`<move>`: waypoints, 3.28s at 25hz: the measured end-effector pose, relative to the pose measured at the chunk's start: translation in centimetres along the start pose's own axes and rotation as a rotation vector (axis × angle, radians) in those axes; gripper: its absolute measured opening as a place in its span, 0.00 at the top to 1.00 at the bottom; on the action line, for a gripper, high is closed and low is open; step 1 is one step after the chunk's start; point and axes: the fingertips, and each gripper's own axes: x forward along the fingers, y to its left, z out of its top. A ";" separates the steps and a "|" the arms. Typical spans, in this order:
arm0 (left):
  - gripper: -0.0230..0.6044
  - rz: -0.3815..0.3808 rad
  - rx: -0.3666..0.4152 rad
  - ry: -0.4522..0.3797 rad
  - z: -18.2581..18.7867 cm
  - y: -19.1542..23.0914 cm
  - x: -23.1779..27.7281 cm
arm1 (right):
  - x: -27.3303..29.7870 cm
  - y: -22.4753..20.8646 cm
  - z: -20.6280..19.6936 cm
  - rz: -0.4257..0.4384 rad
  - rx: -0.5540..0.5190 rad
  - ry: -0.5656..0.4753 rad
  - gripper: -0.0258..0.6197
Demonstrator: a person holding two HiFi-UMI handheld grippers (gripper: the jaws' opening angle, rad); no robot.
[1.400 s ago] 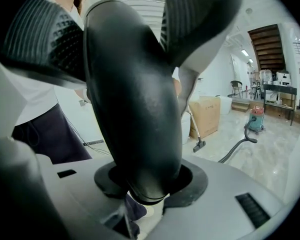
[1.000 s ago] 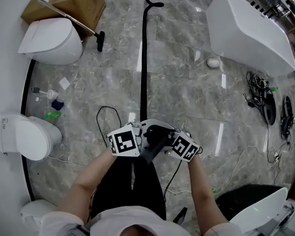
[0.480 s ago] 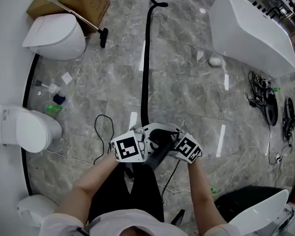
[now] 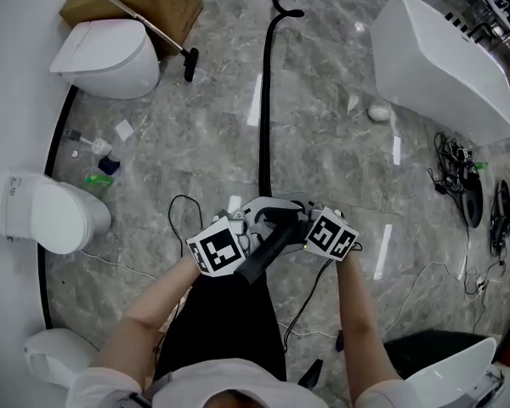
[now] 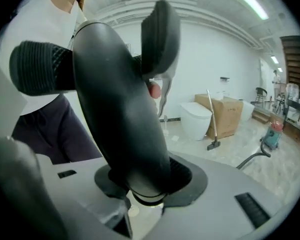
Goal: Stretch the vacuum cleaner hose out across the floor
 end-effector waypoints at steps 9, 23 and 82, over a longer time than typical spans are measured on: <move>0.57 0.125 -0.214 0.103 -4.1 3.9 -7.1 | -1.2 -1.5 -1.2 0.021 -0.108 0.136 0.72; 0.57 -0.169 -0.702 0.164 -2.0 3.9 -9.3 | 0.8 -1.2 -2.2 0.119 -0.282 0.371 0.72; 0.80 -0.797 -1.506 -1.155 2.9 3.9 -12.0 | 3.1 -7.8 1.7 0.487 1.877 -1.363 0.45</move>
